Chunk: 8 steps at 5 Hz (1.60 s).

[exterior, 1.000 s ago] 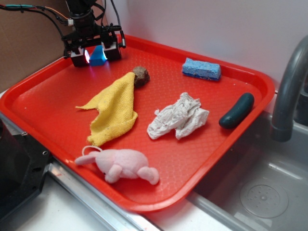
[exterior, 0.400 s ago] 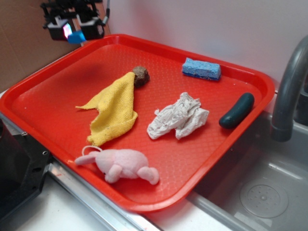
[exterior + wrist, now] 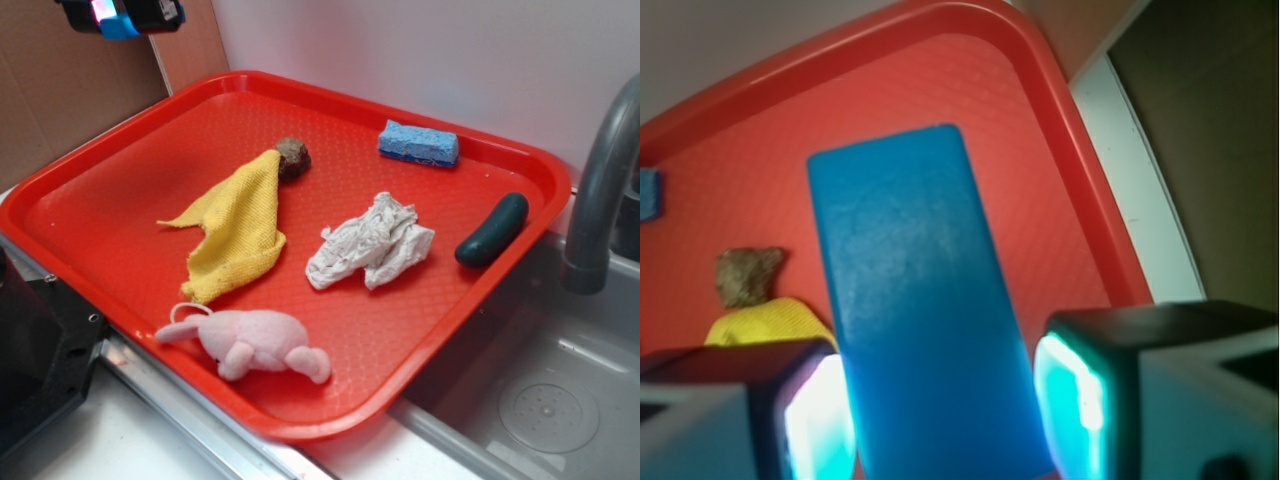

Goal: Grab the blue block.

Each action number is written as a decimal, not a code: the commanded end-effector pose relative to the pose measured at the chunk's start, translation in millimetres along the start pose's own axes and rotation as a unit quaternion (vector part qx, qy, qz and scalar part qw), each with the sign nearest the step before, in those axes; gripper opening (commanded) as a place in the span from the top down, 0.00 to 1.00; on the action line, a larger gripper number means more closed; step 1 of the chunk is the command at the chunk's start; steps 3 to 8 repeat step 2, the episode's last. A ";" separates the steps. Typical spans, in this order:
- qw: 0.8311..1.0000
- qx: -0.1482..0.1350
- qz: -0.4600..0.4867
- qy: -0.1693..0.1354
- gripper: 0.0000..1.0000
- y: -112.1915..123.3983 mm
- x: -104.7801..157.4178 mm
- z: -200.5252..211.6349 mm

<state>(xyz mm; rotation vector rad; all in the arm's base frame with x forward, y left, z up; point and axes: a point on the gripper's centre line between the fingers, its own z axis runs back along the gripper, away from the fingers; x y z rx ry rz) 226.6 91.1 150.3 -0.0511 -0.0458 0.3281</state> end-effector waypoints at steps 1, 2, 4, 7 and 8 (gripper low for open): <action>0.997 -0.045 -0.041 -0.055 1.00 13.0 -63.7 64.8; 0.998 -0.045 -0.033 -0.038 1.00 23.8 -60.6 60.5; 0.998 -0.045 -0.033 -0.038 1.00 23.8 -60.6 60.5; 0.998 -0.045 -0.033 -0.038 1.00 23.8 -60.6 60.5; 0.998 -0.045 -0.033 -0.038 1.00 23.8 -60.6 60.5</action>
